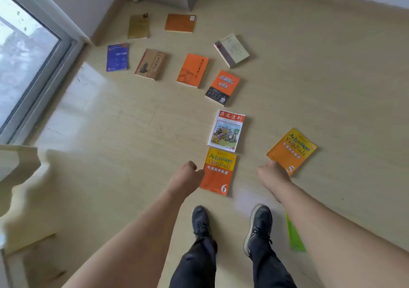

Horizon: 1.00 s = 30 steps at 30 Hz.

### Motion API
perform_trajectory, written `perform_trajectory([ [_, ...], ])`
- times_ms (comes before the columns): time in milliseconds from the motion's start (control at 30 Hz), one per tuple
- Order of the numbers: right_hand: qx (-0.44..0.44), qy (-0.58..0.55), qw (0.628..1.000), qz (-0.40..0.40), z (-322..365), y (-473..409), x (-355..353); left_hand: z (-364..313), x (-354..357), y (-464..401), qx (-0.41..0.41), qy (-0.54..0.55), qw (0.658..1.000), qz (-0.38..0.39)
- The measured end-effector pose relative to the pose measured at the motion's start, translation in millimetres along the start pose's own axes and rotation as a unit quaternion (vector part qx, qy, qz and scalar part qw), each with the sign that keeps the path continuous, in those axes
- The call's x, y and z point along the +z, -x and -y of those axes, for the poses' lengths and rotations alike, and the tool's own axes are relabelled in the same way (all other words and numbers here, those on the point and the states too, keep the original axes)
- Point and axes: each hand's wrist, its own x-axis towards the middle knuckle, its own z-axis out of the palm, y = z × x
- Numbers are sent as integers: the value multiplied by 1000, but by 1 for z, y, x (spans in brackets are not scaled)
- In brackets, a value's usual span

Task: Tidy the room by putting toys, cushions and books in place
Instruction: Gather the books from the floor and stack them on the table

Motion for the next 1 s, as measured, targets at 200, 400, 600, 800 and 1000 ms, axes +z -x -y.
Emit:
perform_trajectory([
  [200,56,-11,997,-48,-34,-233,67,8,111,-187,-60,2,998,11],
  [400,125,28,984,-123,-99,-424,152,50,235,-363,-78,-31,997,-4],
  [600,152,19,965,-213,-137,-538,171,71,305,-450,-150,-29,987,-54],
  [800,148,80,957,-234,-159,-589,179,81,333,-486,-176,-52,978,-101],
  [1000,103,129,950,-265,-165,-591,179,84,326,-490,-189,-80,972,-113],
])
